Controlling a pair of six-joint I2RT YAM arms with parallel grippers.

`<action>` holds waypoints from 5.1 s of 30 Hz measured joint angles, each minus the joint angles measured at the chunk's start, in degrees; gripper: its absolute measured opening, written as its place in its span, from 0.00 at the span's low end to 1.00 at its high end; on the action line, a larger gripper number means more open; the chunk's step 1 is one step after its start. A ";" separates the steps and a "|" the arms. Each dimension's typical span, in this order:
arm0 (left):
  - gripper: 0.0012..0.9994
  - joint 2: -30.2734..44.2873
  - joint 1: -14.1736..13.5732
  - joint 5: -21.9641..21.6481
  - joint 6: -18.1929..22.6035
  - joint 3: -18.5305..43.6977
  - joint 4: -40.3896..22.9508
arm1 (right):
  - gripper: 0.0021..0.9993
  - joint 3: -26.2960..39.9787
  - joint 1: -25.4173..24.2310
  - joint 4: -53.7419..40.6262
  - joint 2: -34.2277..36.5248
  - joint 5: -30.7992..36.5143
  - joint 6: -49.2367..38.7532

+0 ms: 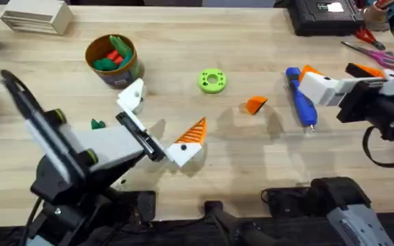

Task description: Pick up the gripper from the table and insert it into the empty holder that is missing its gripper. Then pick up a screw, insert it into the mounting hole, and use the screwdriver to tighten it. Finally, clean up the table by picking up the vegetable and placing it into the bucket.

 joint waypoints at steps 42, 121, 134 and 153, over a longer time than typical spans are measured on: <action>0.99 -0.12 0.00 -1.14 -2.54 0.04 -9.07 | 0.99 0.00 0.00 0.26 0.00 0.19 0.03; 0.99 -0.12 0.00 3.45 -4.95 0.04 -8.94 | 0.01 -9.97 11.42 37.27 32.60 -52.69 30.75; 0.99 -0.12 0.00 9.61 -4.97 0.04 -8.90 | 0.01 -9.97 20.63 53.06 47.73 -61.57 50.03; 0.99 -0.12 0.00 12.20 -5.15 0.04 -8.90 | 0.01 -9.97 22.18 62.81 49.33 -61.96 58.30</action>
